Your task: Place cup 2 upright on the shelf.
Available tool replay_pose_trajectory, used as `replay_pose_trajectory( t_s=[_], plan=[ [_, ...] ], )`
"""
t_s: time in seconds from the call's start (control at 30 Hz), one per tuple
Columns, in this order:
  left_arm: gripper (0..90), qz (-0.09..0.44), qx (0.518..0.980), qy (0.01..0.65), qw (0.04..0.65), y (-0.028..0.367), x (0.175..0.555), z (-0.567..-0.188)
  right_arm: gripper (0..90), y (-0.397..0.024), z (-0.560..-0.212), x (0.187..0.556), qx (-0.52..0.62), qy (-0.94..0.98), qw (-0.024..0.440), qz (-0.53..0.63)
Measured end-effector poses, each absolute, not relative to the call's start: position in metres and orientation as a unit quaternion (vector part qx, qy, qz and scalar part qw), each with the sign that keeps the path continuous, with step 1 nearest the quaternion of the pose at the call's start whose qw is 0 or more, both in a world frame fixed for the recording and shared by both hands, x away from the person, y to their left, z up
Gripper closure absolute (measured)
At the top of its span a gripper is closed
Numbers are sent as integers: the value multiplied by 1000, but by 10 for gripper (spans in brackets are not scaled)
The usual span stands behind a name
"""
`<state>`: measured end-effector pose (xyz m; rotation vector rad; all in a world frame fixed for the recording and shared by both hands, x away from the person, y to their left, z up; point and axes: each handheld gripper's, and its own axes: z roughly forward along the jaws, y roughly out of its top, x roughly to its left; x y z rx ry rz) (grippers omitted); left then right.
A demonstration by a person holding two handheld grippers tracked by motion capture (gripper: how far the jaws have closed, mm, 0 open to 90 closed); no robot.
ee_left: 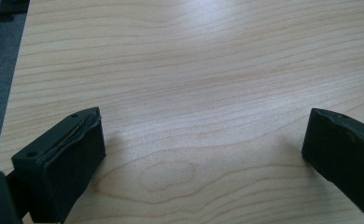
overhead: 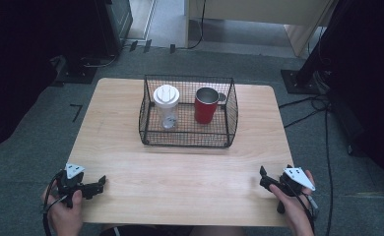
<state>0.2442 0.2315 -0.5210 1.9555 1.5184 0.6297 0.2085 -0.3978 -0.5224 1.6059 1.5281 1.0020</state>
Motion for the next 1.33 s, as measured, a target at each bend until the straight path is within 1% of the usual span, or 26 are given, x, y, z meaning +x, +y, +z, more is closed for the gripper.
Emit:
replay_pose_trajectory(
  t_s=[0.13, 0.27, 0.37, 1.33],
  plan=[
    [0, 236, 733, 569, 289, 232, 244, -521, 16, -405, -525, 208, 644, 607, 287, 367],
    [0, 236, 733, 569, 289, 232, 244, -521, 14, -408, -529, 209, 656, 636, 250, 320],
    [0, 236, 733, 569, 289, 232, 244, -521, 12, -406, -530, 209, 644, 656, 264, 291],
    [0, 236, 733, 569, 289, 231, 244, -521, 12, -407, -529, 209, 644, 655, 262, 294]
  ],
)
